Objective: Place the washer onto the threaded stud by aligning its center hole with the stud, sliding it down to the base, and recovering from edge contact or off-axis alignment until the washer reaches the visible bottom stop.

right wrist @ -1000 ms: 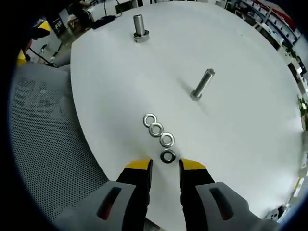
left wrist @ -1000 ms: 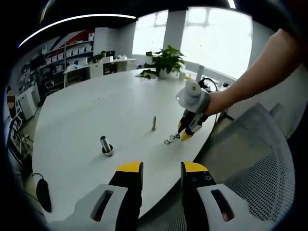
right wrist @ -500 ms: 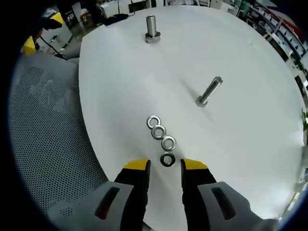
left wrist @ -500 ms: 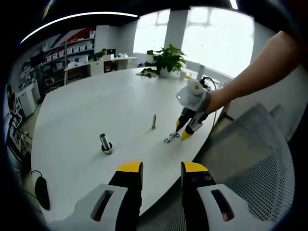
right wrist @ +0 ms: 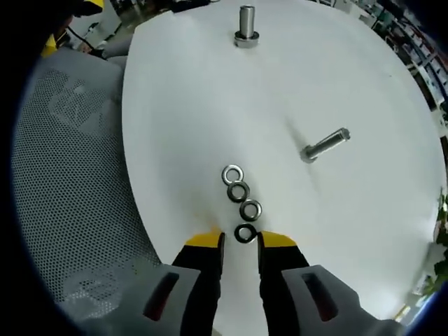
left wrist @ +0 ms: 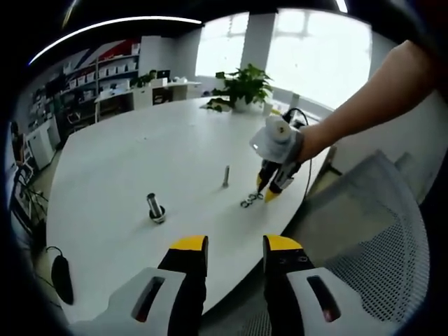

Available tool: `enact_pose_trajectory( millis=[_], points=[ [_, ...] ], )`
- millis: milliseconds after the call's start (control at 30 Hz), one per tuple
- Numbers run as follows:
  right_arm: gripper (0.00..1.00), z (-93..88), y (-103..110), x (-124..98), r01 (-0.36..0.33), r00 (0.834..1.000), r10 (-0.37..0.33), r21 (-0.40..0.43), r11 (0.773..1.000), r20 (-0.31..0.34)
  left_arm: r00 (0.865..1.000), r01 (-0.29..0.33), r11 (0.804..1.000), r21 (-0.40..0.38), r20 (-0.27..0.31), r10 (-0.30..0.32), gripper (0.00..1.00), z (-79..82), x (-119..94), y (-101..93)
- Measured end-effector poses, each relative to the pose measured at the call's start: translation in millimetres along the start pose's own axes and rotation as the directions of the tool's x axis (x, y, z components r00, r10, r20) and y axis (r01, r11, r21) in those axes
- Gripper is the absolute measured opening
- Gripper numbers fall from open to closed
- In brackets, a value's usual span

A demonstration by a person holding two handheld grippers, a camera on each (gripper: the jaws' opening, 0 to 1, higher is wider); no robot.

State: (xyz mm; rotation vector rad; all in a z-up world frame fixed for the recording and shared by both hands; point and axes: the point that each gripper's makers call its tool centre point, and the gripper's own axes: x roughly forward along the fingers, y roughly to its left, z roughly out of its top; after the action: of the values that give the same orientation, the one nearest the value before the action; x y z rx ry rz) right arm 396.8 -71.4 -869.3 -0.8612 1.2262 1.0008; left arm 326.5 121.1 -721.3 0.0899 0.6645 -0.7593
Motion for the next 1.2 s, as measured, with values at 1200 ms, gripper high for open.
enact_pose_trajectory(
  millis=[1200],
  points=[
    [0.13,-3.8,-3.0,0.4,0.058,0.997,-0.057,0.009,0.998,-0.050,1.000,-0.015,1.000,-0.005,0.003,0.015,0.29,0.5,-0.5,3.8]
  ],
)
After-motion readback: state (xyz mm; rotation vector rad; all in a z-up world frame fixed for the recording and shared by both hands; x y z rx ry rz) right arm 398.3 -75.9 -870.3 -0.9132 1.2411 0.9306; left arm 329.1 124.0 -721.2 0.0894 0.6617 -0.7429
